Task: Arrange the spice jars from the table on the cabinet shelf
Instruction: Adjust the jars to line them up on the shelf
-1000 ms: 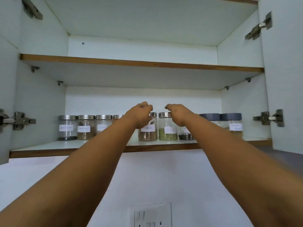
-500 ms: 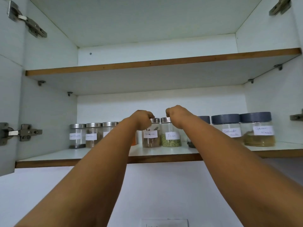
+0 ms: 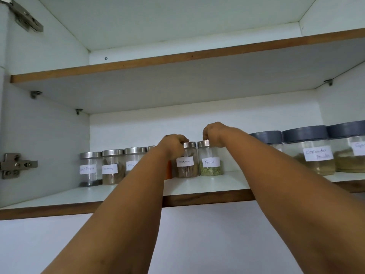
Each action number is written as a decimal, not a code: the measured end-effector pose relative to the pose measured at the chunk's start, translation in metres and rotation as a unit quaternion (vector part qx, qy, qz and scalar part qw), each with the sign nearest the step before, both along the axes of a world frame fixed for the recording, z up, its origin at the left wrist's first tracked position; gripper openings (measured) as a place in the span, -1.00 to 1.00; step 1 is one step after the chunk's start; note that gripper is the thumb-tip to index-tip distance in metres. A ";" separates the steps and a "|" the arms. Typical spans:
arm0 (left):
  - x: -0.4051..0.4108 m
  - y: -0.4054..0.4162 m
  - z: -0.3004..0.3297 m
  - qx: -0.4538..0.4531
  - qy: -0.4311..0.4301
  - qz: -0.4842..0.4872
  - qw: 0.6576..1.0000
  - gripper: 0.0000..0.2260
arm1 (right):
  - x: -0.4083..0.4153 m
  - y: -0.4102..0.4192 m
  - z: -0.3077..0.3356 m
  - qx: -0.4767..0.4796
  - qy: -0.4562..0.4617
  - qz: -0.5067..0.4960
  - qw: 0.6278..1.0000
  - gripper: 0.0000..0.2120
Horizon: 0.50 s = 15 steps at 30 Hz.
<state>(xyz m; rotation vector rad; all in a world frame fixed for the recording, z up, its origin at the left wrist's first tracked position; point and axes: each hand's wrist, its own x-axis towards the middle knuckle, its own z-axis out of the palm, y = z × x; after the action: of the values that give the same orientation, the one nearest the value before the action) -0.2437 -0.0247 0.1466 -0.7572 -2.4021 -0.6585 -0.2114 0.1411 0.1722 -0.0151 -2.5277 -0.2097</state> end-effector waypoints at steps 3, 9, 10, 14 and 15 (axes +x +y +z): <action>-0.005 0.001 -0.001 0.011 0.019 0.001 1.000 -0.55 | 0.003 0.004 -0.003 -0.019 0.015 0.025 0.999 -0.64; -0.009 0.000 -0.007 0.007 0.045 0.001 0.999 -0.54 | -0.001 0.009 -0.014 -0.104 0.063 0.071 0.990 -0.70; -0.011 -0.001 -0.007 0.004 0.048 0.003 0.999 -0.55 | -0.003 0.009 -0.015 -0.112 0.064 0.075 0.989 -0.70; -0.015 -0.007 -0.007 -0.012 0.068 0.004 0.998 -0.54 | -0.009 0.007 -0.017 -0.127 0.082 0.094 0.984 -0.71; -0.015 -0.008 -0.007 -0.017 0.074 0.006 0.997 -0.55 | -0.011 0.008 -0.017 -0.132 0.085 0.095 0.983 -0.71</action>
<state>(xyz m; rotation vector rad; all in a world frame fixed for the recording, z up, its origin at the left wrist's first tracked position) -0.2584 -0.0325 0.1392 -0.7777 -2.2866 -0.5378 -0.2223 0.1486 0.1549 0.1001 -2.3504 0.1951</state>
